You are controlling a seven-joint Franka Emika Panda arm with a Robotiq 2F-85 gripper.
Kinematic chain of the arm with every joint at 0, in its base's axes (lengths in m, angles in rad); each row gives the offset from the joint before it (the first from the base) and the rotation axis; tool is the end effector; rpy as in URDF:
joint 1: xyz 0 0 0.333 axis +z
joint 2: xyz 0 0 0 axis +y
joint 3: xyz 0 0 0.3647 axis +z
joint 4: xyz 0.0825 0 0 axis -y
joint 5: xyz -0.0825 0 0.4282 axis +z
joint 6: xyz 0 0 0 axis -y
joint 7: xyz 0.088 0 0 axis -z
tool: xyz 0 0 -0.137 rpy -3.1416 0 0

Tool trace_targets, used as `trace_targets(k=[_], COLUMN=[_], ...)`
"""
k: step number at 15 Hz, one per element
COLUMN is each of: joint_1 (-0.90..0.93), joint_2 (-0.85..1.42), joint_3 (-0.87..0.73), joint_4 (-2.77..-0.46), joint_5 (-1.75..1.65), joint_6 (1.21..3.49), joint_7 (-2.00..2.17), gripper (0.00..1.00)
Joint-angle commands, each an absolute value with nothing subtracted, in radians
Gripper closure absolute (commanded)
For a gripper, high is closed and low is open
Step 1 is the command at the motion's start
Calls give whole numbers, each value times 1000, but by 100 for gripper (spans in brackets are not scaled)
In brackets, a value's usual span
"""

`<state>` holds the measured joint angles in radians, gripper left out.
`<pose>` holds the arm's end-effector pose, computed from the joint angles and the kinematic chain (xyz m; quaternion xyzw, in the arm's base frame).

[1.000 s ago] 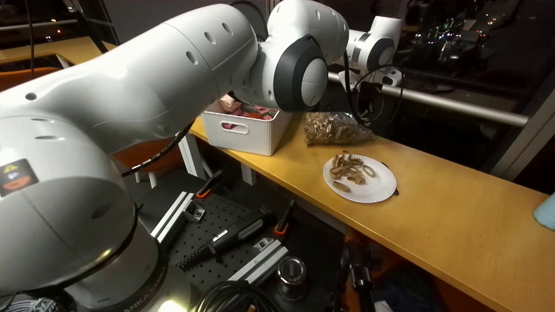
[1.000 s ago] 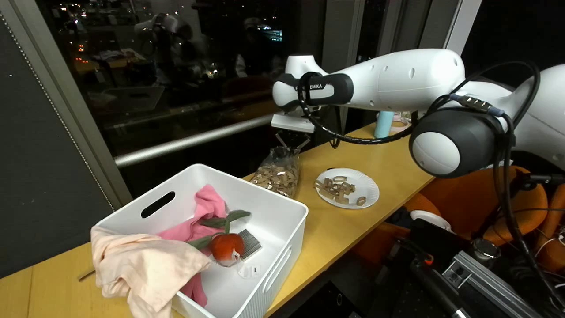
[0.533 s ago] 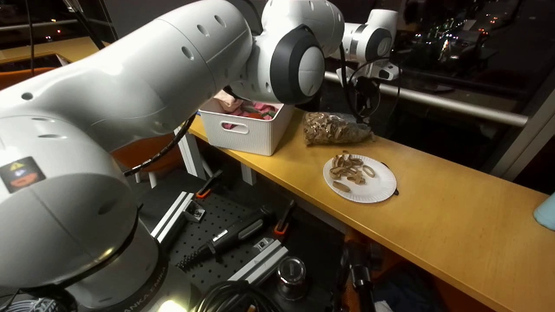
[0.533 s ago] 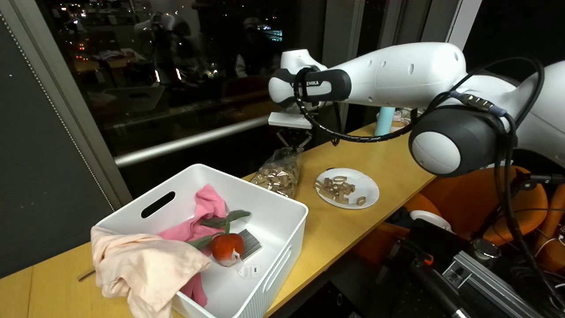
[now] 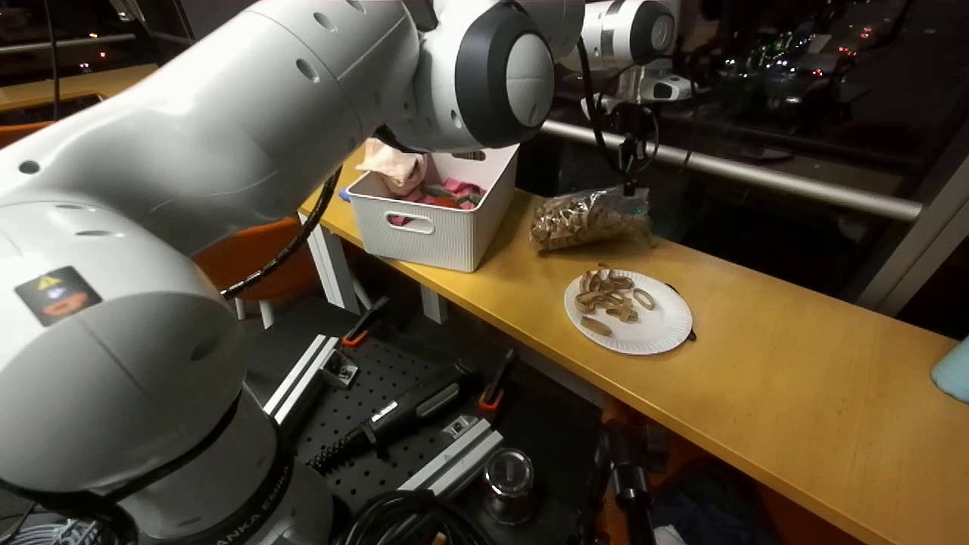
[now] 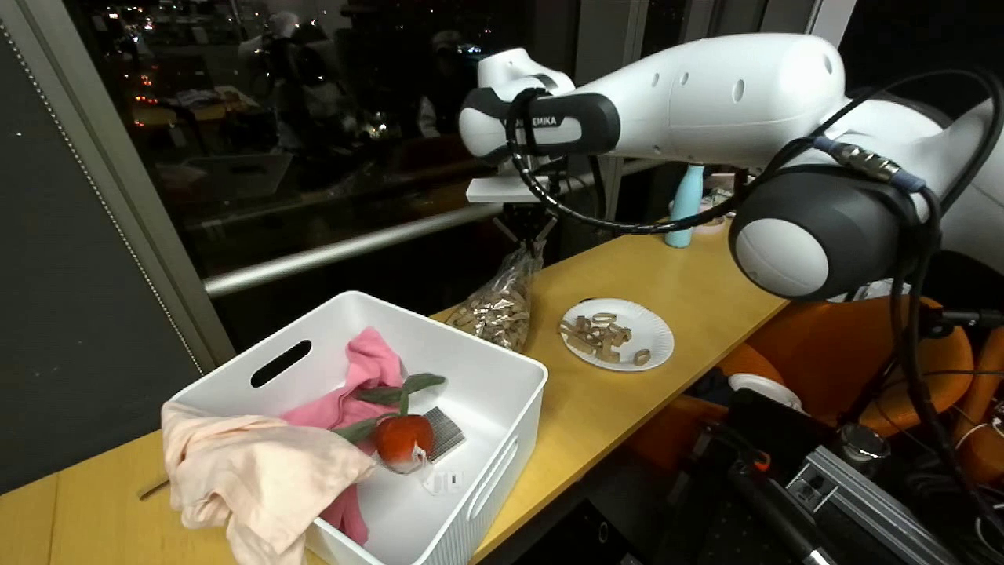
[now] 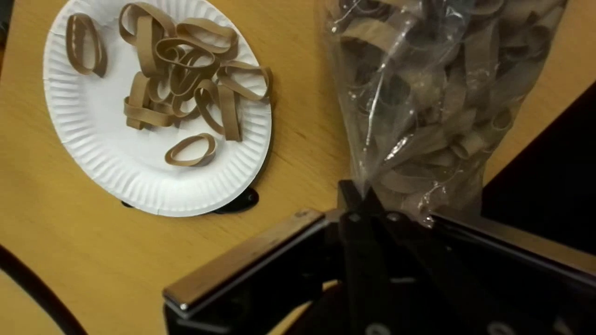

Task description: Place some rubber bands from the plastic on the white plate.

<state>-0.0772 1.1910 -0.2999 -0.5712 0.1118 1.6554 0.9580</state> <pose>0.8625 -0.1733 0.2592 0.8283 -0.5524 -0.0095 0.0937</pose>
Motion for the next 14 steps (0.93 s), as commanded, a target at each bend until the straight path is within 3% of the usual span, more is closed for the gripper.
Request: trace_targets(k=[1,14], joint_1=[-24,221], joint_2=[1116,1069], joint_3=[-354,-432], joint_4=[-595,-586], joint_5=[55,-103], joint_6=[1576,1307], joint_7=[1010,1070], gripper=[100,100])
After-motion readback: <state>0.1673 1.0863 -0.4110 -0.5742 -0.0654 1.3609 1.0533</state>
